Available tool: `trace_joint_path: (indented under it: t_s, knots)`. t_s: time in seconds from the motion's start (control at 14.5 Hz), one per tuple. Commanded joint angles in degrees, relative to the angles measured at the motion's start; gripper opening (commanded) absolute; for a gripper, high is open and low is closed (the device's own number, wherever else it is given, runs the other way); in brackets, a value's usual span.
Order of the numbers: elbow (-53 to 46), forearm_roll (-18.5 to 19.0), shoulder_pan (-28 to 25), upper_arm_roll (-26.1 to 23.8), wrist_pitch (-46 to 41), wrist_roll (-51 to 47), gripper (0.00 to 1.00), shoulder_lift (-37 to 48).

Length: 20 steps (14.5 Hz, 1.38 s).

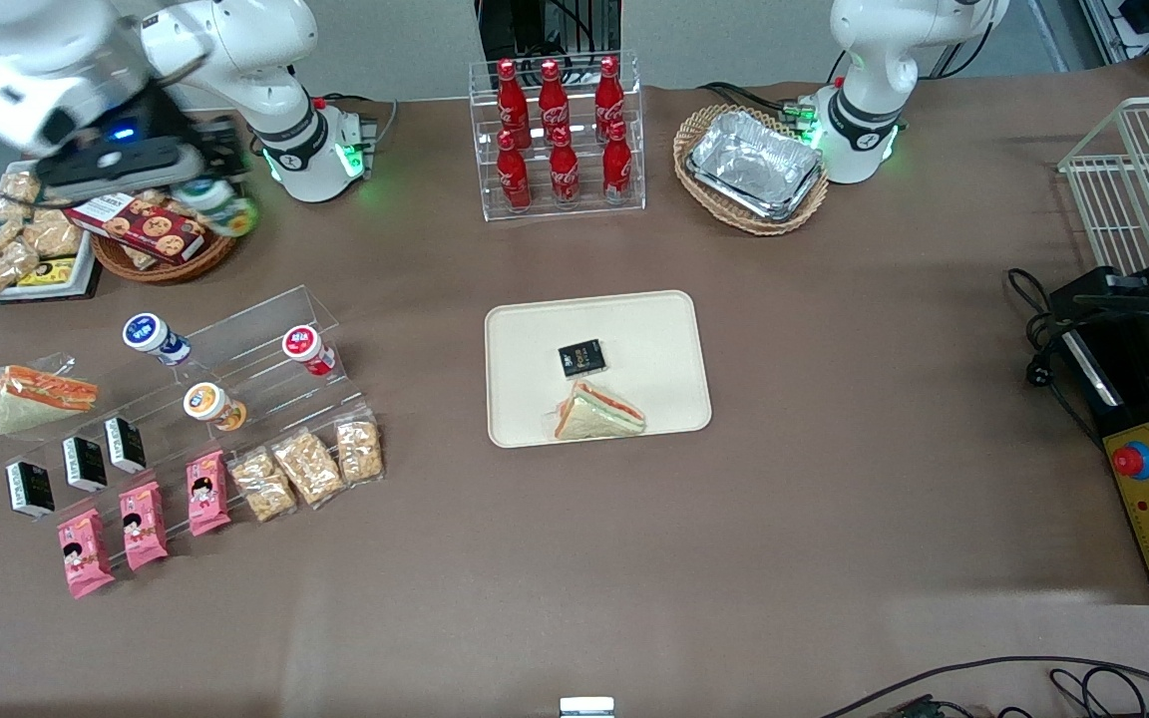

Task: Place green gum on tray
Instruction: 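Lift the green-labelled bottle up off the stand with the right gripper, then carry the bottle over the cream tray beside the black packet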

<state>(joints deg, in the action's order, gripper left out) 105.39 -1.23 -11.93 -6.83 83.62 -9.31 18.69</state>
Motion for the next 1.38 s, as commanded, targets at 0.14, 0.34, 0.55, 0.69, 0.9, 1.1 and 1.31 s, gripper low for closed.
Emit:
trace_joint_path:
  t_s: [0.14, 0.34, 0.55, 0.69, 0.9, 1.1, 1.31]
  knots:
    - [-9.3, -8.2, 0.0, -13.6, 2.5, -31.8, 0.16, -11.6]
    - [-8.2, -8.4, 0.0, -18.0, 10.5, -38.7, 0.16, -15.6]
    - [-1.7, -7.8, -2.1, -19.2, 21.2, -41.9, 0.16, -18.0]
    - [3.1, -7.7, -3.6, -19.2, 29.5, -44.2, 0.16, -19.2]
    - [6.7, -5.4, -5.4, -19.2, 36.5, -46.1, 0.16, -22.5]
    - [10.5, -1.1, -7.0, -19.1, 42.0, -48.8, 0.16, -25.6]
    - [14.3, 1.2, -7.4, -19.1, 46.5, -50.2, 0.16, -27.8]
